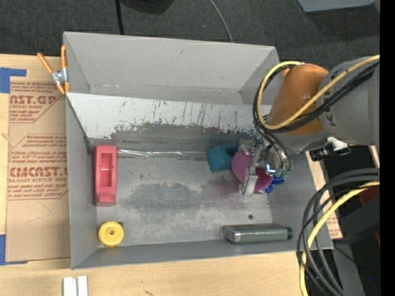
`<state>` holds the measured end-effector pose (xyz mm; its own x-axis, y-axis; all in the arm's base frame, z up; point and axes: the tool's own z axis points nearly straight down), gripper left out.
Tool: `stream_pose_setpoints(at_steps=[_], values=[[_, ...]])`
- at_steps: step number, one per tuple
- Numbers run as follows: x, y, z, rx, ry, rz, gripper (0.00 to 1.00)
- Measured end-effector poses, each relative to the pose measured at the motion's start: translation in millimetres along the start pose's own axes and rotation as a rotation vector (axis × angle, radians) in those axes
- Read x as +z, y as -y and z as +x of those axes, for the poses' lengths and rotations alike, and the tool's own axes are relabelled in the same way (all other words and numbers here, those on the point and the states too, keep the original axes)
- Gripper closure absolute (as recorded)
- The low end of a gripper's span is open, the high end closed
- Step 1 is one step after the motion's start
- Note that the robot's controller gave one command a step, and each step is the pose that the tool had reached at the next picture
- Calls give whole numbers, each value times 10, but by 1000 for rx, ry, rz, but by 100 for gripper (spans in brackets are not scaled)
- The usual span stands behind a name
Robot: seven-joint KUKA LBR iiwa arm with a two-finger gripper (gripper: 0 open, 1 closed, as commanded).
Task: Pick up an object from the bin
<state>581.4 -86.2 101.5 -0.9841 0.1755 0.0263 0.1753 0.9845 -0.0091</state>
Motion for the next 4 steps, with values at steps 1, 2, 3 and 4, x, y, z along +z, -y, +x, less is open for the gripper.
stream_pose_setpoints(at_steps=[1, 2, 3, 4], values=[[17, 34, 17, 121, -4, 4, 100], [26, 69, -9, 20, 4, 6, 100], [57, 120, -16, 177, -5, 14, 100], [109, 171, -23, 212, 10, 23, 100]])
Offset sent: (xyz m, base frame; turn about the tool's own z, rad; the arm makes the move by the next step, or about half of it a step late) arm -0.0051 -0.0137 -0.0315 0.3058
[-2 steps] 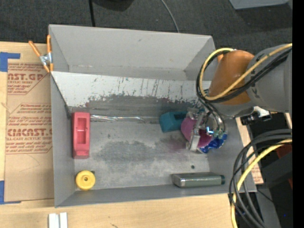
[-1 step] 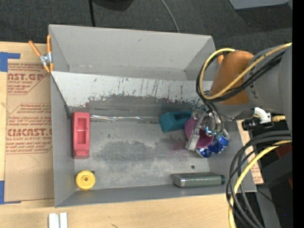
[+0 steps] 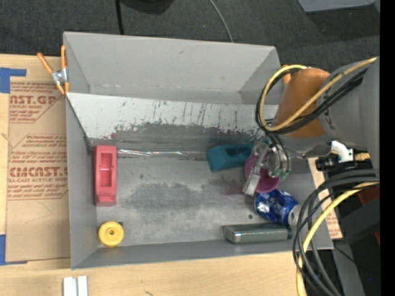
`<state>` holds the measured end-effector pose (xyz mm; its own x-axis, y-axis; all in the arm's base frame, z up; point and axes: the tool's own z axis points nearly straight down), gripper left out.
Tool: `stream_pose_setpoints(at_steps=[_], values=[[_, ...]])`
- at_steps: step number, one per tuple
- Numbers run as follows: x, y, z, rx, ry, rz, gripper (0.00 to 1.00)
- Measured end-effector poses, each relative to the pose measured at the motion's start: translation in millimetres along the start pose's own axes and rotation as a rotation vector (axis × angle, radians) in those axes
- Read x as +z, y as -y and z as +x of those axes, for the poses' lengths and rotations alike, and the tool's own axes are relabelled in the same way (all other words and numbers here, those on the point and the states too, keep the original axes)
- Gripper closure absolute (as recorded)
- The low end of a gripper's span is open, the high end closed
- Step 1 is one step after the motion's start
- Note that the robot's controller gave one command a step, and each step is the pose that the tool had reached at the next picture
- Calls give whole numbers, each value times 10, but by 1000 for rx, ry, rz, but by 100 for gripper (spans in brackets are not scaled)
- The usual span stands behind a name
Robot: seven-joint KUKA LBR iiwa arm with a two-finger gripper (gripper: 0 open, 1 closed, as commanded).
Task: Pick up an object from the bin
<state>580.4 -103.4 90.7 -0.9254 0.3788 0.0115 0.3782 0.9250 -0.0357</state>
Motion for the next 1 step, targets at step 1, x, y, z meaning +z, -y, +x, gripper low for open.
stream_pose_setpoints(at_steps=[1], values=[[0, 0, 0, 0, 0, 0, 100]])
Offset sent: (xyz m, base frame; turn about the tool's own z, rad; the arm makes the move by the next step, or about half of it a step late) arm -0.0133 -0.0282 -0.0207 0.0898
